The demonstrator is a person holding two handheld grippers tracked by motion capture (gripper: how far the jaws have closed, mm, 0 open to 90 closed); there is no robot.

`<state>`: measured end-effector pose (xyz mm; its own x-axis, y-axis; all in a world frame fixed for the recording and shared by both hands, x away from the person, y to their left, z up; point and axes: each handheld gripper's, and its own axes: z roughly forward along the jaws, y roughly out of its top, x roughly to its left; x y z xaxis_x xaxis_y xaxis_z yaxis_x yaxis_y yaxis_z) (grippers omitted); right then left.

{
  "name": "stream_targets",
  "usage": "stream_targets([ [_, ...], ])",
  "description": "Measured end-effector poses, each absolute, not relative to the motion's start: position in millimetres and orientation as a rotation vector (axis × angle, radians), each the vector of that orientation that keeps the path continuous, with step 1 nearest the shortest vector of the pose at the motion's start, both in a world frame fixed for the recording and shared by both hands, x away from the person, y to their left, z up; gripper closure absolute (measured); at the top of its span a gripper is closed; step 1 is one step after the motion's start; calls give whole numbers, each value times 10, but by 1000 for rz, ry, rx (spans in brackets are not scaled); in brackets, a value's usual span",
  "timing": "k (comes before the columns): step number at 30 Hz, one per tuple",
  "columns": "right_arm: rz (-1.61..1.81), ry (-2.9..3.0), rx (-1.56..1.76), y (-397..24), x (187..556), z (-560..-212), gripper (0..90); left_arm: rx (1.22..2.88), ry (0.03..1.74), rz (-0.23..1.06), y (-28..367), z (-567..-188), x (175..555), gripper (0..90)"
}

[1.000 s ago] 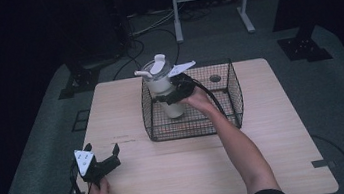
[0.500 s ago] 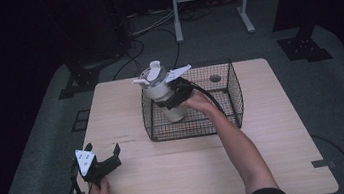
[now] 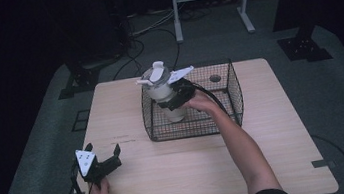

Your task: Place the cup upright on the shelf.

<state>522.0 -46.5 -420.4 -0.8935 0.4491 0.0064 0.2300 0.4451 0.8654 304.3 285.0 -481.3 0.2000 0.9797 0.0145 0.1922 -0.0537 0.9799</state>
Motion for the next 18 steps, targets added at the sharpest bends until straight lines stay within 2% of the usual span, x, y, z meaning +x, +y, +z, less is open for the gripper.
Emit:
stream_targets([
  [18,1441,2482,578,-540,5190,-4221,89,1478,1176,990,2843,-4812,3039,0],
])
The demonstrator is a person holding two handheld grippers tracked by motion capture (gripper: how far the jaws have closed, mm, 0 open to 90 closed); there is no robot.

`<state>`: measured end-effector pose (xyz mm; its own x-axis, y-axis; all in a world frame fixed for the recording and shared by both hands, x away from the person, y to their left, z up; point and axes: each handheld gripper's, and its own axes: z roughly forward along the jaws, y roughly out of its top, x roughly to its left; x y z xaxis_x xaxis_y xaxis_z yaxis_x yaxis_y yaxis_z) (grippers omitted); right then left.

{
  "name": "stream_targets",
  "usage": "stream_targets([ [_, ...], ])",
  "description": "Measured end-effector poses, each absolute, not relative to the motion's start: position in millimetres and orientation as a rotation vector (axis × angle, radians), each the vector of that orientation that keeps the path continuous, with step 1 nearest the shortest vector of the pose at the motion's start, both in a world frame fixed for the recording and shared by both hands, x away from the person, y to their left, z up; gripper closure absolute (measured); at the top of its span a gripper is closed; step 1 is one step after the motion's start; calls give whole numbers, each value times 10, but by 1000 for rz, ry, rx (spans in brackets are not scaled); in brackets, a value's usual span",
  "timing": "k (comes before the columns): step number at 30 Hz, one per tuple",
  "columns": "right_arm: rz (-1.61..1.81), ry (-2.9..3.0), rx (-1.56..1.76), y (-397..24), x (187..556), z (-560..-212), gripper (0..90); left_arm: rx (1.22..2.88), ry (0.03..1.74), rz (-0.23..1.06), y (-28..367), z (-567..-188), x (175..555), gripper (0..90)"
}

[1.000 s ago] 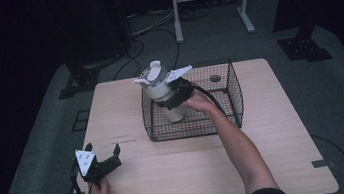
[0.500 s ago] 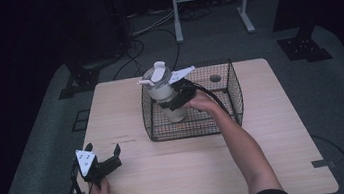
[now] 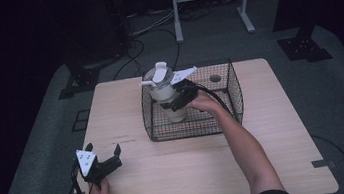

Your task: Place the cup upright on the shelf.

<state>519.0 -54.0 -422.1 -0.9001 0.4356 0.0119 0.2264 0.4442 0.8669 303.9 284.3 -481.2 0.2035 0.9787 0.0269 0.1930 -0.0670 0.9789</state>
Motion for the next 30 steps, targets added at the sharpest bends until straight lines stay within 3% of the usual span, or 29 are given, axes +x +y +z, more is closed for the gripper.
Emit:
stream_targets([
  [30,1395,2511,561,-703,5195,-4188,88,1489,1168,995,2831,-4814,3042,0],
])
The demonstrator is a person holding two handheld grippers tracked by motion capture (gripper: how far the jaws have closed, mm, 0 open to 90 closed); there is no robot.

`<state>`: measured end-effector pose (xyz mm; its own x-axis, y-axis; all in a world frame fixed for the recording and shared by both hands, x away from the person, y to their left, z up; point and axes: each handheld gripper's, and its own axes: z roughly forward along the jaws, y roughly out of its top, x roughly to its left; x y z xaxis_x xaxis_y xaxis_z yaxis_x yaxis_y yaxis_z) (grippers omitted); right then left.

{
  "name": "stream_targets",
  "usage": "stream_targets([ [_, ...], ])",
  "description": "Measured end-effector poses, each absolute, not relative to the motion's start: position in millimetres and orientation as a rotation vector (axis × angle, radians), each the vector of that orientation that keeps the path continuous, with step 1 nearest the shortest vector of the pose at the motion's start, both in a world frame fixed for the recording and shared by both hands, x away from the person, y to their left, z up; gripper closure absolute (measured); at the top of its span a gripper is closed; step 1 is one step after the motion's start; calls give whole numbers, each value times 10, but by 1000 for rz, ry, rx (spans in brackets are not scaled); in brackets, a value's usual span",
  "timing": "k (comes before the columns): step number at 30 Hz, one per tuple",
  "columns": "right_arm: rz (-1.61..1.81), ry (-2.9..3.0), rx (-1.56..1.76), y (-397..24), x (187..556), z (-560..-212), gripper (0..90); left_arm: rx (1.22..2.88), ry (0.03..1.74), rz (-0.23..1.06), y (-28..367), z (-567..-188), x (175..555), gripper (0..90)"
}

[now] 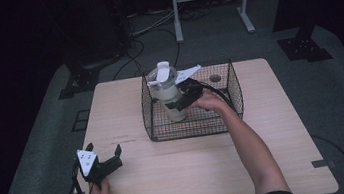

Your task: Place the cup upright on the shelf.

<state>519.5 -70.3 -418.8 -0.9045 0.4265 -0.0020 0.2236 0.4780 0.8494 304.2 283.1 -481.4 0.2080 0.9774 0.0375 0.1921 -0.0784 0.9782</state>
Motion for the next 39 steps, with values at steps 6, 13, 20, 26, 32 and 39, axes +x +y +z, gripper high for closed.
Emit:
stream_targets([
  [6,1356,2517,586,-780,5174,-4173,92,1486,1170,994,2825,-4815,3044,0],
  [13,1333,2527,598,-826,5155,-4154,96,1489,1170,995,2819,-4815,3042,0],
  [20,1325,2524,607,-848,5132,-4152,101,1488,1169,996,2821,-4815,3044,0],
  [26,1343,2518,614,-915,5114,-4173,109,1498,1172,999,2820,-4815,3051,0],
  [32,1336,2523,615,-931,5100,-4166,113,1494,1171,999,2816,-4816,3057,0],
  [39,1325,2546,654,-980,5080,-4151,131,1500,1167,999,2811,-4816,3054,0],
])
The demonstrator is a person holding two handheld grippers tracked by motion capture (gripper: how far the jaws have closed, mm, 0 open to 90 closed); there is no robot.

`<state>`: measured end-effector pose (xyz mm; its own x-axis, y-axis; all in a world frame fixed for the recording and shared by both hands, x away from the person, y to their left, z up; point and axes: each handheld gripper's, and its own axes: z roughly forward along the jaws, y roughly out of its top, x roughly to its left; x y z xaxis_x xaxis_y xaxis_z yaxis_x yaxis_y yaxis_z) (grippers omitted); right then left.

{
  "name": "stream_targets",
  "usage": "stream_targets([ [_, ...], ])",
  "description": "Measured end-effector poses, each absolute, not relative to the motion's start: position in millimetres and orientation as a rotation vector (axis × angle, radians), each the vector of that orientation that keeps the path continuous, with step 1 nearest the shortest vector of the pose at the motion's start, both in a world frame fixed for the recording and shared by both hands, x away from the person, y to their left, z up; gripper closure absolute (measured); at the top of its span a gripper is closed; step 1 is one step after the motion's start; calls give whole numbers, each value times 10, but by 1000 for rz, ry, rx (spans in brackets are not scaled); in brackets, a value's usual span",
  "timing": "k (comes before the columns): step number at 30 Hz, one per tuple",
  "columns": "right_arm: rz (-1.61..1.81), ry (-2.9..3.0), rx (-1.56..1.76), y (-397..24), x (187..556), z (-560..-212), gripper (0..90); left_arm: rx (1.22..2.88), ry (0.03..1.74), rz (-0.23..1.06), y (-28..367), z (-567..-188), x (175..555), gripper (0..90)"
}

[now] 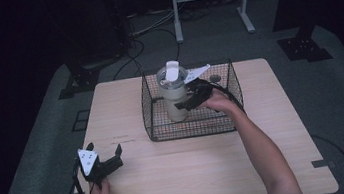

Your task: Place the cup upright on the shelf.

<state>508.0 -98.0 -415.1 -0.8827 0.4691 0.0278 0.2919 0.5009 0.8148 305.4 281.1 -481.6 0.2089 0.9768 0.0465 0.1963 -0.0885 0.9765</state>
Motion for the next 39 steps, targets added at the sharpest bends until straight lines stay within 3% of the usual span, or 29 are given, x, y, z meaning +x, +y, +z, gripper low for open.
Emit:
stream_targets([
  [39,1247,2499,816,-1468,4776,-3598,159,1500,1162,999,2801,-4817,3043,0],
])
